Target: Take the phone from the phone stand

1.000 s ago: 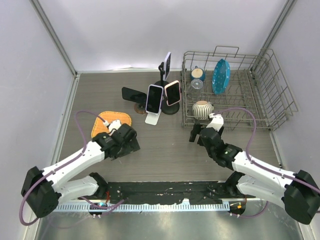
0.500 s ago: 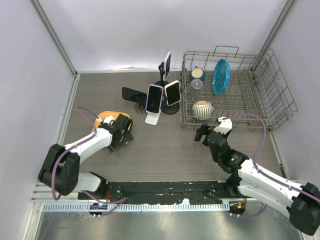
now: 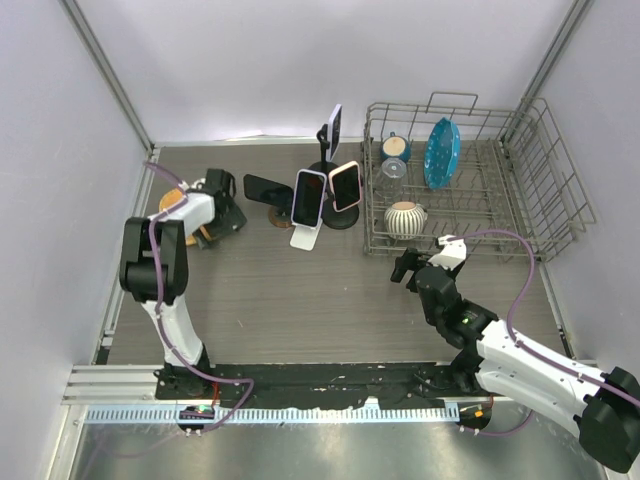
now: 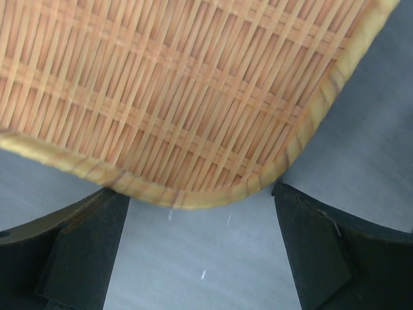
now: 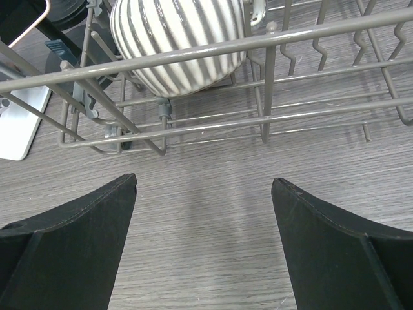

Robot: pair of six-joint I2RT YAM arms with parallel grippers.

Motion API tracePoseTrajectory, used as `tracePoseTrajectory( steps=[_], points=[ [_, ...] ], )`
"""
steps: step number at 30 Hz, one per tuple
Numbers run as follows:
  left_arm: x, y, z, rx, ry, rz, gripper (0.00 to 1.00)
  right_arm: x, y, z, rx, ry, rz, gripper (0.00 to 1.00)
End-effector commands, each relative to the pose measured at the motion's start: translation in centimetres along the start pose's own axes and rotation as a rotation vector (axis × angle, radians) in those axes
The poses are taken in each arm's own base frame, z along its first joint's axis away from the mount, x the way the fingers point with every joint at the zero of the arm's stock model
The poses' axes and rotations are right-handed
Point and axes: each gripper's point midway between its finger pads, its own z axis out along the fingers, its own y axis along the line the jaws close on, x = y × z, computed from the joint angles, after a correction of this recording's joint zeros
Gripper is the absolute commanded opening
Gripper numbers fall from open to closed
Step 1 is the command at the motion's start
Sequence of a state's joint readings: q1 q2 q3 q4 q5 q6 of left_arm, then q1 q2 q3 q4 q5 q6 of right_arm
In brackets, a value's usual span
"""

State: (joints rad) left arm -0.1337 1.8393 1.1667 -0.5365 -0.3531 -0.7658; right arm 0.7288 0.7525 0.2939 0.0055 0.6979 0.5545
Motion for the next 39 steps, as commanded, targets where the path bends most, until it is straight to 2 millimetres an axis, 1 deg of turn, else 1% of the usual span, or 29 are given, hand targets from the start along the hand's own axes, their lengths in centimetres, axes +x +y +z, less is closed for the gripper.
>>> tracePoseTrajectory(
  steps=[1, 2, 4, 5, 7, 9, 10, 11, 13, 14, 16, 17, 18, 19, 20, 21, 22, 23, 24, 25, 27, 28, 30, 31, 32, 33, 34, 35, 39],
  points=[
    [-2.6, 0.9, 4.5, -0.021, 0.087, 0.061, 1.00, -1.3, -0.1, 0.2, 0.015, -0.058, 0.035, 0.91],
    [-4.9, 0.0, 4.2, -0.006, 0.050, 0.077, 1.00, -1.3, 0.0, 0.2, 0.014, -0.059, 0.035, 0.91],
    [-5.8, 0.5, 4.9, -0.060, 0.051, 0.119, 1.00, -1.2, -0.1, 0.3, 0.017, -0.058, 0.034, 0.91],
    [-7.4, 0.0, 4.6, -0.054, 0.020, 0.123, 1.00, -1.2, -0.1, 0.3, 0.018, -0.058, 0.034, 0.91],
    [-8.4, 0.1, 4.3, -0.065, 0.001, 0.142, 1.00, -1.2, -0.2, 0.3, 0.022, -0.060, 0.033, 0.91],
    [-9.4, -0.2, 3.4, -0.049, -0.026, 0.134, 1.00, -1.0, -0.3, 0.4, 0.026, -0.052, 0.025, 0.91],
    [-10.4, 0.7, 3.3, -0.053, -0.038, 0.102, 1.00, -1.1, -0.2, 0.4, 0.024, -0.056, 0.029, 0.91],
    [-10.6, 1.0, 2.4, -0.044, -0.049, 0.092, 1.00, -1.2, -0.2, 0.4, 0.024, -0.059, 0.031, 0.91],
    [-10.9, 1.2, 1.3, -0.026, -0.074, 0.067, 1.00, -1.3, -0.2, 0.3, 0.018, -0.062, 0.037, 0.91],
    [-10.7, 1.7, 0.1, -0.016, -0.089, 0.055, 1.00, -1.3, -0.2, 0.2, 0.015, -0.063, 0.041, 0.91],
    [-10.5, 2.2, -0.8, -0.011, -0.104, 0.015, 1.00, -1.5, -0.1, 0.1, 0.006, -0.071, 0.051, 0.91],
    [-9.5, 2.9, -0.9, -0.011, -0.090, 0.003, 1.00, -1.6, -0.2, 0.0, 0.006, -0.076, 0.055, 0.91],
    [-10.2, 3.0, -2.4, 0.019, -0.126, -0.035, 1.00, -1.7, -0.1, 0.0, 0.000, -0.078, 0.057, 0.91],
    [-10.0, 3.2, -3.1, 0.034, -0.137, -0.068, 1.00, -1.6, -0.1, -0.1, -0.002, -0.078, 0.058, 0.91],
    [-9.0, 3.7, -3.1, 0.037, -0.123, -0.087, 1.00, -1.9, -0.1, -0.2, -0.008, -0.088, 0.067, 0.91],
    [-9.6, 3.6, -4.9, 0.079, -0.159, -0.114, 1.00, -1.7, -0.2, -0.2, -0.008, -0.087, 0.067, 0.90],
    [-8.7, 3.8, -5.1, 0.091, -0.148, -0.146, 1.00, -1.9, -0.2, -0.3, -0.010, -0.094, 0.072, 0.90],
    [-8.6, 3.8, -5.7, 0.112, -0.155, -0.167, 1.00, -2.0, -0.2, -0.4, -0.013, -0.098, 0.077, 0.90],
    [-9.1, 3.1, -7.7, 0.189, -0.186, -0.191, 1.00, -2.1, -0.2, -0.4, -0.016, -0.100, 0.079, 0.90],
    [-8.3, 3.2, -7.9, 0.208, -0.176, -0.207, 1.00, -2.1, -0.1, -0.4, -0.021, -0.099, 0.080, 0.90],
    [-8.4, 2.3, -9.4, 0.290, -0.199, -0.253, 1.00, -2.1, 0.0, -0.4, -0.028, -0.098, 0.084, 0.91],
    [-8.0, 2.1, -10.8, 0.343, -0.207, -0.265, 1.00, -2.1, 0.1, -0.4, -0.031, -0.098, 0.083, 0.90],
    [-8.0, 1.3, -12.3, 0.411, -0.235, -0.273, 1.00, -2.0, 0.3, -0.4, -0.038, -0.092, 0.082, 0.91],
    [-7.9, 1.1, -13.6, 0.452, -0.253, -0.273, 1.00, -2.0, 0.4, -0.4, -0.039, -0.091, 0.080, 0.90],
    [-7.8, 0.9, -14.3, 0.474, -0.263, -0.267, 1.00, -2.0, 0.4, -0.4, -0.044, -0.090, 0.081, 0.91],
    [-7.4, 0.0, -15.2, 0.511, -0.274, -0.241, 1.00, -2.0, 0.5, -0.4, -0.049, -0.089, 0.080, 0.90],
    [-7.2, -0.1, -15.8, 0.525, -0.283, -0.229, 1.00, -1.9, 0.6, -0.4, -0.052, -0.086, 0.077, 0.91],
    [-7.1, -0.6, -17.1, 0.557, -0.310, -0.208, 1.00, -1.9, 0.7, -0.4, -0.061, -0.086, 0.079, 0.90],
    [-6.6, -1.6, -19.9, 0.633, -0.372, -0.103, 1.00, -1.9, 1.4, -0.6, -0.104, -0.084, 0.077, 0.90]
  ],
)
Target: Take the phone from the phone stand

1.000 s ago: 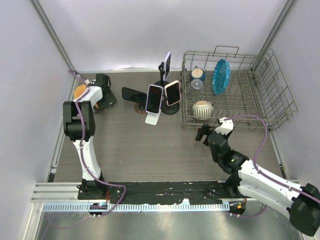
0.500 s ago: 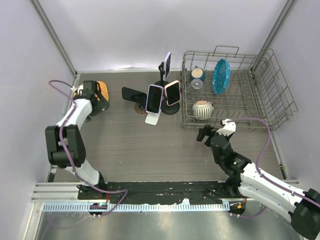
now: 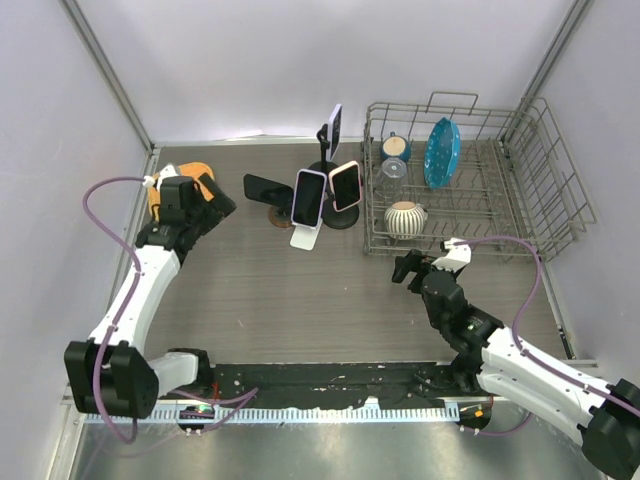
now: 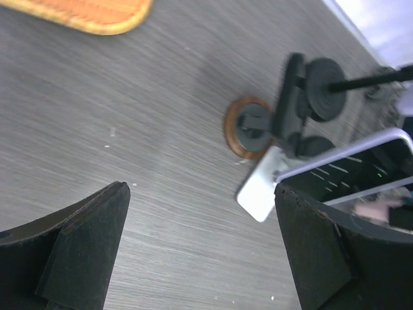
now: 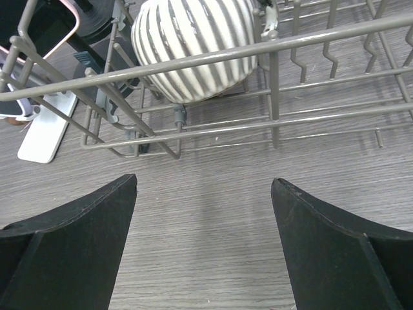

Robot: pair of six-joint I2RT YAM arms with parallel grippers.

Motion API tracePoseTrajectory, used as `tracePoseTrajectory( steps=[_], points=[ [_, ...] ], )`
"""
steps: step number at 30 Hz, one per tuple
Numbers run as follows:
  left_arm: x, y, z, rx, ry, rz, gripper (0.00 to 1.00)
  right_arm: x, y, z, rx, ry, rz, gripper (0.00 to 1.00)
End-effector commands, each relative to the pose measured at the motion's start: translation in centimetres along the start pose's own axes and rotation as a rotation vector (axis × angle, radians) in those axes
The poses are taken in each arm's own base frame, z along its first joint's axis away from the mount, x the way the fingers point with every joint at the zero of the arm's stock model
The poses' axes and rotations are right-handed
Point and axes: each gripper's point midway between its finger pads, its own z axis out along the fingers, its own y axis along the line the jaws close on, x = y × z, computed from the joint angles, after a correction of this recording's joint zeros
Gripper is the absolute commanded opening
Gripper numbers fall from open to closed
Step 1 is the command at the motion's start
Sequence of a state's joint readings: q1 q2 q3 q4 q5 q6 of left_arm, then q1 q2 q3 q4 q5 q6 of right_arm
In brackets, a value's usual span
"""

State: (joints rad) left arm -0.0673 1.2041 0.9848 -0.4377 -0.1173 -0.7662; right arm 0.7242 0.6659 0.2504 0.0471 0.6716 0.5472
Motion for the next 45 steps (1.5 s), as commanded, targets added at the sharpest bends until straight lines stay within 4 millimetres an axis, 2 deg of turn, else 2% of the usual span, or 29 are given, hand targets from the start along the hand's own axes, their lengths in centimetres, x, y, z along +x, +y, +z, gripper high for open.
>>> tracePoseTrajectory(
  steps=[1, 8, 12, 13, 17, 18, 19, 20, 21, 22, 23, 25, 26, 27, 30, 34, 41, 45],
  points=[
    [-1.0, -4.2, -2.5, 0.188, -0.068, 0.100, 1.00, -1.4, 1.4, 0.0, -0.068, -0.050, 0.033, 0.90],
    [-0.7, -7.3, -5.7, 0.361, -0.082, 0.255, 1.00, -1.6, 3.1, -0.6, -0.190, -0.066, 0.034, 0.90],
    [0.8, -12.2, -7.5, 0.519, -0.090, 0.422, 1.00, -1.6, 3.6, -0.8, -0.227, -0.075, 0.017, 0.88],
    [1.8, -14.3, -8.0, 0.570, -0.075, 0.473, 1.00, -1.6, 3.8, -0.8, -0.240, -0.077, 0.016, 0.88],
    [3.6, -19.1, -8.4, 0.683, -0.081, 0.627, 1.00, -1.4, 4.1, -0.9, -0.263, -0.075, 0.011, 0.88],
    [3.2, -20.5, -8.9, 0.717, -0.099, 0.642, 1.00, -1.3, 4.1, -0.9, -0.263, -0.074, 0.009, 0.88],
    [4.0, -21.6, -9.3, 0.759, -0.089, 0.664, 1.00, -1.4, 4.2, -0.9, -0.268, -0.077, 0.010, 0.88],
    [4.7, -22.6, -8.3, 0.773, -0.079, 0.681, 1.00, -1.4, 4.2, -0.9, -0.271, -0.076, 0.007, 0.88],
    [4.5, -23.9, -8.7, 0.804, -0.103, 0.705, 1.00, -1.3, 4.2, -1.0, -0.274, -0.076, 0.007, 0.88],
    [5.1, -24.9, -8.7, 0.826, -0.102, 0.724, 1.00, -1.3, 4.3, -1.0, -0.280, -0.077, 0.005, 0.88],
    [5.8, -25.7, -7.6, 0.830, -0.089, 0.744, 1.00, -1.4, 4.3, -1.0, -0.280, -0.078, 0.008, 0.88],
    [5.9, -27.6, -7.4, 0.864, -0.099, 0.769, 1.00, -1.2, 4.5, -1.0, -0.286, -0.072, 0.004, 0.88],
    [6.9, -28.1, -6.0, 0.867, -0.066, 0.777, 1.00, -1.3, 4.6, -1.0, -0.291, -0.072, 0.003, 0.88],
    [6.4, -29.3, -6.3, 0.891, -0.080, 0.775, 1.00, -1.2, 4.5, -1.0, -0.290, -0.069, 0.001, 0.88],
    [7.2, -30.9, -4.8, 0.917, -0.052, 0.801, 0.95, -1.2, 4.6, -1.0, -0.292, -0.068, 0.001, 0.87],
    [8.8, -31.8, -2.9, 0.928, 0.022, 0.846, 0.84, -1.3, 4.6, -1.0, -0.293, -0.069, 0.002, 0.87],
    [11.6, -30.9, -0.8, 0.922, 0.136, 0.904, 0.68, -1.3, 4.7, -1.0, -0.298, -0.067, 0.001, 0.87],
    [12.5, -30.8, -0.9, 0.950, 0.180, 0.905, 0.51, -1.1, 4.8, -1.0, -0.298, -0.063, -0.001, 0.86]
  ],
)
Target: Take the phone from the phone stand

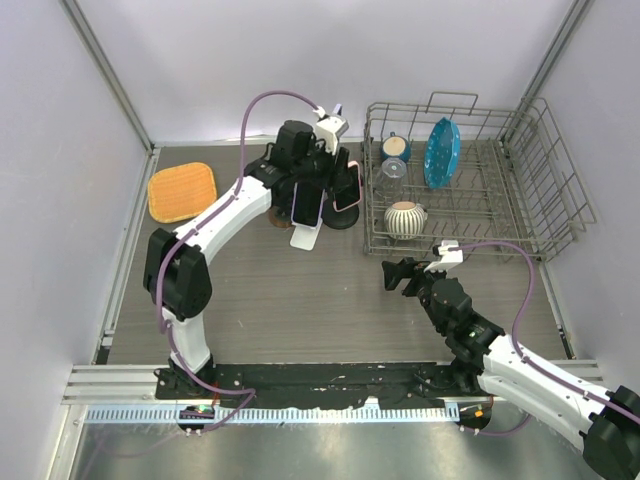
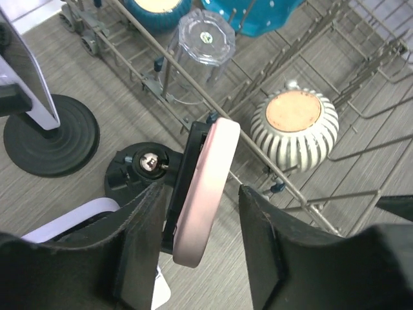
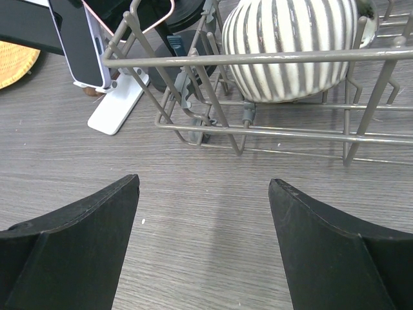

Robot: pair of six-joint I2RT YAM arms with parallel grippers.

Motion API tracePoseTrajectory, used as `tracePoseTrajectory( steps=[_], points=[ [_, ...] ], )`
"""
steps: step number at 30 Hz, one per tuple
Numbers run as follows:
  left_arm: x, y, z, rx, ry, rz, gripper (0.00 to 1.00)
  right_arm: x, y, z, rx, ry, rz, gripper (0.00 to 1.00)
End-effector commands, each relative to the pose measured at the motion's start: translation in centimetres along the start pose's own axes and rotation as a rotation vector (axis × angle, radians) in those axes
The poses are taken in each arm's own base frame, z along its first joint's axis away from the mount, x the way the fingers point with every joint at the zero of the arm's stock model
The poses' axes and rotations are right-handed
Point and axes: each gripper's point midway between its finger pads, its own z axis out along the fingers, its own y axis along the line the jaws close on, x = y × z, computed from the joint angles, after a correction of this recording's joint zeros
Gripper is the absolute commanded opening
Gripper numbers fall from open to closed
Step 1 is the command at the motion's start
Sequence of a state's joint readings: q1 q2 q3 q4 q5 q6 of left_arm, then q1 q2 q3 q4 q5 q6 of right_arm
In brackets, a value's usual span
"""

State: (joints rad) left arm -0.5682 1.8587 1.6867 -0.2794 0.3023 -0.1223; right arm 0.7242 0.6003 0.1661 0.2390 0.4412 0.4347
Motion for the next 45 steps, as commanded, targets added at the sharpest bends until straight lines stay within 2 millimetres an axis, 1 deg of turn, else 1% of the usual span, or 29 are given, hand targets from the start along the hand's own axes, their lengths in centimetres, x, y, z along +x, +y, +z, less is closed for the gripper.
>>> tracePoseTrajectory(
  steps=[1, 2, 5, 8, 10, 11, 17, 18, 20, 21, 22, 24, 25, 27, 28, 30, 31, 32, 33, 34, 35, 37, 38, 40, 41, 42, 43, 44, 45],
  points=[
    [-1.2, -1.8, -0.5, 0.093, -0.007, 0.020, 0.48, -1.5, 0.8, 0.2, -0.024, -0.048, 0.013, 0.87],
    [-1.4, -2.0, -0.6, 0.104, -0.010, 0.022, 0.46, -1.5, 0.8, 0.2, -0.024, -0.048, 0.012, 0.86],
    [-1.7, -3.1, -1.1, 0.146, -0.011, 0.020, 0.36, -1.4, 0.8, 0.3, -0.022, -0.043, 0.009, 0.86],
    [-1.9, -3.9, -1.7, 0.166, -0.010, 0.027, 0.21, -1.4, 0.7, 0.3, -0.021, -0.041, 0.006, 0.85],
    [-2.1, -4.2, -2.1, 0.182, -0.009, 0.024, 0.16, -1.4, 0.8, 0.3, -0.022, -0.043, 0.008, 0.85],
    [-2.3, -4.7, -2.6, 0.193, -0.016, 0.025, 0.12, -1.4, 0.7, 0.3, -0.022, -0.043, 0.008, 0.85],
    [-3.0, -5.7, -4.6, 0.212, -0.034, 0.021, 0.00, -1.5, 0.7, 0.2, -0.022, -0.048, 0.008, 0.84],
    [-3.3, -6.0, -5.4, 0.212, -0.041, 0.024, 0.00, -1.5, 0.7, 0.2, -0.022, -0.048, 0.010, 0.84],
    [-3.0, -6.6, -6.0, 0.218, -0.033, 0.023, 0.00, -1.5, 0.7, 0.2, -0.024, -0.047, 0.009, 0.84],
    [-3.4, -6.9, -6.9, 0.221, -0.047, 0.028, 0.00, -1.5, 0.7, 0.2, -0.022, -0.050, 0.010, 0.84],
    [-2.6, -7.1, -7.0, 0.226, -0.032, 0.020, 0.00, -1.5, 0.7, 0.2, -0.023, -0.049, 0.010, 0.84],
    [-2.2, -7.7, -7.7, 0.243, -0.021, 0.011, 0.00, -1.4, 0.7, 0.2, -0.022, -0.048, 0.010, 0.84],
    [-1.9, -8.0, -8.4, 0.252, -0.018, 0.008, 0.00, -1.4, 0.7, 0.2, -0.021, -0.049, 0.008, 0.84],
    [-1.2, -8.4, -9.2, 0.259, 0.003, -0.011, 0.00, -1.5, 0.7, 0.2, -0.021, -0.049, 0.008, 0.84],
    [-0.9, -9.0, -10.0, 0.265, 0.002, -0.010, 0.00, -1.5, 0.7, 0.2, -0.021, -0.049, 0.007, 0.84],
    [-0.4, -9.6, -11.0, 0.261, 0.012, -0.016, 0.00, -1.4, 0.7, 0.2, -0.023, -0.049, 0.006, 0.83],
    [0.5, -10.0, -11.3, 0.261, 0.030, -0.021, 0.00, -1.5, 0.7, 0.2, -0.023, -0.050, 0.005, 0.83],
    [0.2, -10.5, -12.5, 0.258, 0.010, -0.010, 0.00, -1.5, 0.7, 0.2, -0.025, -0.051, 0.007, 0.83],
    [0.4, -10.7, -12.9, 0.253, 0.010, -0.018, 0.00, -1.5, 0.7, 0.2, -0.028, -0.053, 0.005, 0.83],
    [1.4, -11.1, -13.1, 0.251, 0.028, -0.021, 0.00, -1.4, 0.8, 0.2, -0.033, -0.050, 0.005, 0.83],
    [0.9, -11.1, -14.1, 0.218, 0.001, -0.012, 0.00, -1.5, 0.9, 0.2, -0.035, -0.051, 0.005, 0.83],
    [2.3, -11.2, -14.6, 0.180, 0.030, -0.007, 0.00, -1.4, 0.9, 0.2, -0.039, -0.048, 0.003, 0.83],
    [2.2, -10.6, -15.2, 0.120, 0.016, 0.004, 0.00, -1.4, 1.1, 0.2, -0.045, -0.045, 0.004, 0.83],
    [3.4, -10.7, -15.7, 0.076, 0.040, 0.031, 0.00, -1.3, 1.3, 0.2, -0.058, -0.039, 0.004, 0.83],
    [3.7, -10.6, -16.0, 0.052, 0.041, 0.035, 0.00, -1.2, 1.4, 0.2, -0.058, -0.031, 0.002, 0.83],
    [3.4, -10.0, -16.6, -0.001, 0.023, 0.038, 0.00, -1.2, 1.5, 0.2, -0.061, -0.025, 0.002, 0.83],
    [3.9, -10.3, -16.7, -0.013, 0.027, 0.017, 0.00, -1.3, 1.8, 0.2, -0.071, -0.022, 0.004, 0.83],
    [3.9, -10.0, -16.9, -0.039, 0.018, 0.004, 0.00, -1.2, 1.7, 0.2, -0.068, -0.008, -0.001, 0.83],
    [3.4, -9.1, -17.4, -0.106, -0.019, -0.013, 0.00, -1.1, 1.8, 0.2, -0.068, 0.002, -0.002, 0.83]
  ],
)
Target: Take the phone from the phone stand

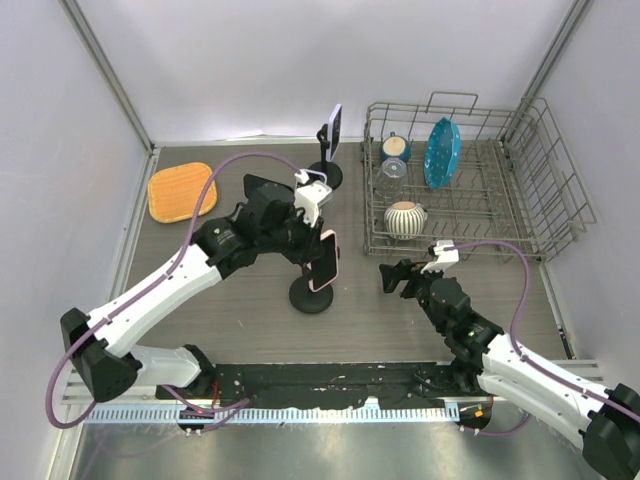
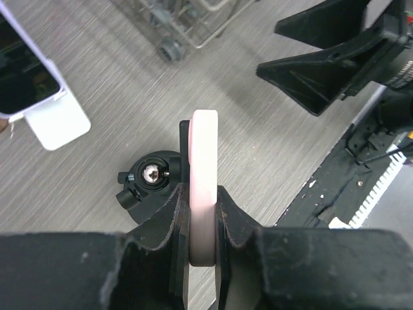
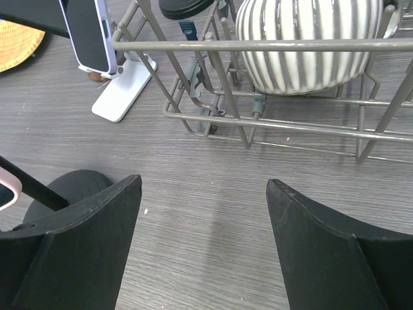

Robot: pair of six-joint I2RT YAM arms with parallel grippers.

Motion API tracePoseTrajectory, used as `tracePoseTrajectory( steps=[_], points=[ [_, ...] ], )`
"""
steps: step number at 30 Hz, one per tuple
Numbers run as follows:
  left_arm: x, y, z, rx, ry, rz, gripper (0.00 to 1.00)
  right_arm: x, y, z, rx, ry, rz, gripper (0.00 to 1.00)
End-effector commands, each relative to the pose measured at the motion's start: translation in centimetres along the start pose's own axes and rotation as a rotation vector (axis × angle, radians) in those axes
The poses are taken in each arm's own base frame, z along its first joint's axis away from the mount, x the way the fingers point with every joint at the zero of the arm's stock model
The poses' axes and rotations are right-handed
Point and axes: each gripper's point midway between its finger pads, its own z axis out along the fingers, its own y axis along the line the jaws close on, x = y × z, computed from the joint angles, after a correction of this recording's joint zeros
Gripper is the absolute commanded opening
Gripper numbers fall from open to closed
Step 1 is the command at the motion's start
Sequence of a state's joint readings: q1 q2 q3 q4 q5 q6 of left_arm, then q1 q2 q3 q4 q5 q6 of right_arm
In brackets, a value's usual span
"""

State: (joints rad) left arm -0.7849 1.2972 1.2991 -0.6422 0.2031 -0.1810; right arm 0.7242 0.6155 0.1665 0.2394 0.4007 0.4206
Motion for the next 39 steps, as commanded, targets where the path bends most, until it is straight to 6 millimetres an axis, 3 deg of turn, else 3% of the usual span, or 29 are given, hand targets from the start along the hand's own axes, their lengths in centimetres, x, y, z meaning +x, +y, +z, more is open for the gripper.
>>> tracePoseTrajectory(
  steps=[1, 8, 13, 15, 20, 25, 27, 28, 29, 30, 32, 33, 35, 36, 38, 39],
  points=[
    [-4.1, 1.4, -3.0, -0.185, -0.234, -0.036, 0.00, -2.0, 1.6, 0.2, -0.047, -0.024, 0.019, 0.83],
    [-3.8, 3.2, -2.8, -0.390, -0.337, -0.279, 0.00, -2.4, 2.4, -0.4, -0.061, 0.030, 0.014, 0.83],
    [-3.5, 4.0, -2.7, -0.492, -0.363, -0.363, 0.00, -3.2, 2.3, -0.8, -0.044, 0.048, -0.009, 0.83],
    [-3.0, 4.4, -2.4, -0.517, -0.347, -0.386, 0.02, -2.7, 1.9, -1.2, -0.028, 0.088, -0.036, 0.84],
    [-2.4, 4.3, -1.9, -0.510, -0.323, -0.388, 0.50, -3.2, 2.4, -1.9, -0.038, 0.135, -0.047, 0.84],
    [-4.2, 3.5, -3.6, -0.466, -0.359, -0.348, 0.92, -5.2, 4.1, -2.1, -0.073, 0.168, -0.074, 0.85],
    [-5.4, 3.7, -5.0, -0.451, -0.384, -0.331, 0.98, -4.5, 4.0, -1.9, -0.057, 0.233, -0.111, 0.86],
    [-5.9, 3.2, -5.7, -0.405, -0.393, -0.328, 1.00, -5.5, 4.6, -1.8, -0.062, 0.231, -0.115, 0.86],
    [-6.3, 3.5, -6.4, -0.396, -0.401, -0.319, 1.00, -5.2, 4.5, -2.0, -0.055, 0.264, -0.127, 0.87],
    [-7.2, 4.7, -7.5, -0.405, -0.424, -0.333, 1.00, -5.2, 4.7, -1.9, -0.052, 0.282, -0.132, 0.87],
    [-7.6, 5.1, -8.9, -0.364, -0.426, -0.318, 1.00, -5.7, 5.3, -1.4, -0.049, 0.301, -0.139, 0.87],
    [-8.1, 7.1, -10.2, -0.400, -0.447, -0.339, 1.00, -5.8, 5.5, -1.3, -0.052, 0.306, -0.137, 0.87],
    [-7.7, 8.1, -11.2, -0.385, -0.433, -0.342, 1.00, -6.3, 6.4, -0.8, -0.057, 0.317, -0.131, 0.87],
    [-7.2, 10.0, -11.9, -0.432, -0.430, -0.353, 1.00, -6.5, 7.1, -0.8, -0.068, 0.322, -0.131, 0.88],
    [-6.2, 11.3, -13.1, -0.492, -0.441, -0.348, 1.00, -7.4, 8.5, -0.1, -0.068, 0.314, -0.144, 0.88],
    [-4.5, 12.3, -12.8, -0.535, -0.417, -0.347, 1.00, -7.1, 9.9, -0.3, -0.091, 0.318, -0.167, 0.88]
  ],
)
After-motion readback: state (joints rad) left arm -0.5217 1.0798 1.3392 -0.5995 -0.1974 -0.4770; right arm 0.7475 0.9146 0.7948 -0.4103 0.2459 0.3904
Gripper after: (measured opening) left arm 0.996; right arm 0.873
